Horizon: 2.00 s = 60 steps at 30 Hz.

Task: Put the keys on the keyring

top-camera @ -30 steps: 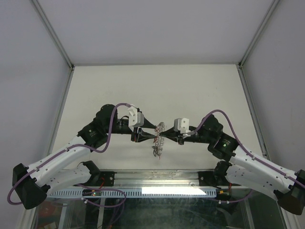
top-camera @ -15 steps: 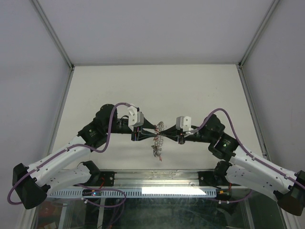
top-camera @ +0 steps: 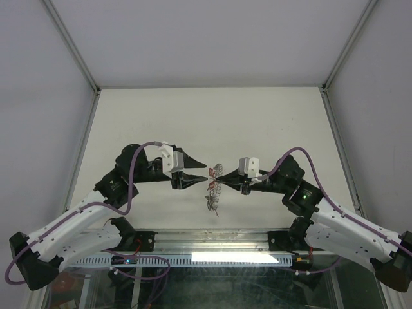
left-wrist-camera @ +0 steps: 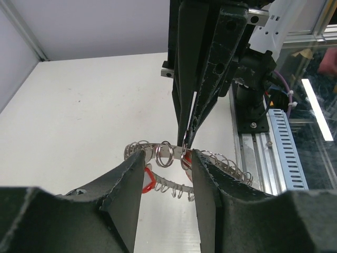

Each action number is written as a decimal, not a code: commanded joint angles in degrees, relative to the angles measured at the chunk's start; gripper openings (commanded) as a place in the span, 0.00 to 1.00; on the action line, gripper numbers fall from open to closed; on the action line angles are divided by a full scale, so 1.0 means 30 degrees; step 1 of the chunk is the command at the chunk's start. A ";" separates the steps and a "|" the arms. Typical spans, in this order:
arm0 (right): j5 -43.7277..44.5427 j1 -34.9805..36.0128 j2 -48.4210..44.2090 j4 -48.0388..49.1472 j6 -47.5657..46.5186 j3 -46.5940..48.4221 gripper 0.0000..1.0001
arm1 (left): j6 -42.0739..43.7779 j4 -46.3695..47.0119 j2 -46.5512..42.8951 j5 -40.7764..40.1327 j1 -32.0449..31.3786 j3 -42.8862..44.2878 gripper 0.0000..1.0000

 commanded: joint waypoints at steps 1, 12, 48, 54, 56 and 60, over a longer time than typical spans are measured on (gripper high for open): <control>0.0095 -0.0091 -0.0251 0.1670 -0.0117 0.0401 0.00 | -0.0282 0.1400 0.0225 0.1518 0.0062 0.0481 0.37; 0.0143 -0.0090 -0.0328 0.1633 -0.0132 0.0423 0.00 | -0.2030 0.4374 0.1691 0.3634 0.0070 -0.0320 0.32; -0.0322 -0.0079 -0.0228 0.1305 -0.0453 0.0605 0.00 | -0.1918 0.4556 0.2535 0.2669 0.0049 -0.1394 0.15; -0.0600 -0.0087 -0.0266 0.1011 -0.0728 0.0600 0.00 | -0.1641 0.4029 0.2656 0.2590 0.0063 -0.1184 0.00; -0.0663 -0.0086 -0.0266 0.0995 -0.0736 0.0593 0.00 | -0.1582 0.3826 0.2679 0.2511 0.0064 -0.1111 0.00; -0.0418 -0.0076 -0.0320 0.0989 -0.0737 0.0555 0.00 | -0.1032 0.2564 0.2949 0.2360 0.0058 -0.0568 0.00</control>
